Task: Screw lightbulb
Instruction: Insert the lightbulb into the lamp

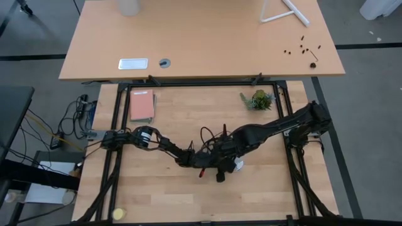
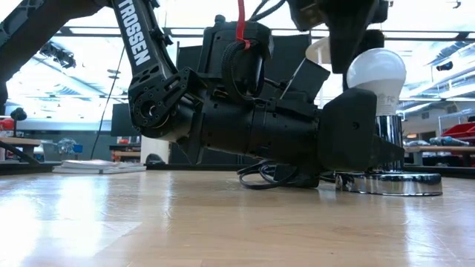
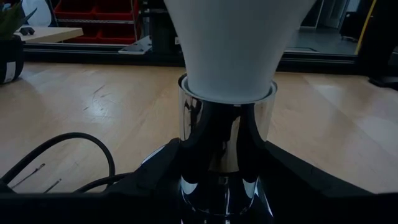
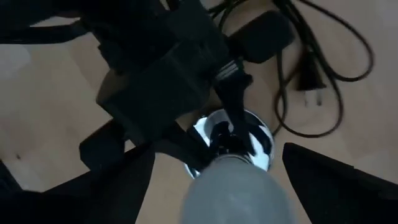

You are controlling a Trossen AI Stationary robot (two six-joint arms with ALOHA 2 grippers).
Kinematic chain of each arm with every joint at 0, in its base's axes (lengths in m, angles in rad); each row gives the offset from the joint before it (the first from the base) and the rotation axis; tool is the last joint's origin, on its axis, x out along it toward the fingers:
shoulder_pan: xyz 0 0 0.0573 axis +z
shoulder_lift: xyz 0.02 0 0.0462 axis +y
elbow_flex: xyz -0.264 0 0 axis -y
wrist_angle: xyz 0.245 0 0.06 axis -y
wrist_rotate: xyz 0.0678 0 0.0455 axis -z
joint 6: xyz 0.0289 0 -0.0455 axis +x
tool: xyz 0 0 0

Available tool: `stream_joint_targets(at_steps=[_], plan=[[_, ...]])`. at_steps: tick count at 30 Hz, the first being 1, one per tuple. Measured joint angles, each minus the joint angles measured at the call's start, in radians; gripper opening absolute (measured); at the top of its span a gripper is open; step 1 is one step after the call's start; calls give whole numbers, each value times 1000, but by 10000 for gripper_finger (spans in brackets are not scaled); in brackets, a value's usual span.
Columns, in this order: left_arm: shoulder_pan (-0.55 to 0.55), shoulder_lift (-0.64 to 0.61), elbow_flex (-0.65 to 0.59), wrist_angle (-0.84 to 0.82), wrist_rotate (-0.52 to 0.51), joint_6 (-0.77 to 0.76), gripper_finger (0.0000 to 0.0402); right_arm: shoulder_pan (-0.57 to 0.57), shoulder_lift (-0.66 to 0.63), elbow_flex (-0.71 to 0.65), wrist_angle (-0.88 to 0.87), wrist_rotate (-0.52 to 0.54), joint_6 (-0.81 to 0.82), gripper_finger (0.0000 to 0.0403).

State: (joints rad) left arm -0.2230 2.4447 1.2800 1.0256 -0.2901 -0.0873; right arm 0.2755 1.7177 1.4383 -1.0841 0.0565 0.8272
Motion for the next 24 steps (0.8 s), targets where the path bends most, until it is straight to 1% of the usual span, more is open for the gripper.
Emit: stream_joint_targets(at_steps=[5,10,14,18,24], plan=[[0,0,0,0,1,0,198,6,-29,12,-117,38,8,362],[0,0,0,0,1,2,198,53,-97,17,-112,78,26,362],[0,0,0,0,1,2,198,115,-152,18,-105,185,63,362],[0,0,0,0,1,1,198,200,-197,2,-151,309,106,361],[0,0,0,0,2,1,198,331,-250,-121,-166,386,142,355]])
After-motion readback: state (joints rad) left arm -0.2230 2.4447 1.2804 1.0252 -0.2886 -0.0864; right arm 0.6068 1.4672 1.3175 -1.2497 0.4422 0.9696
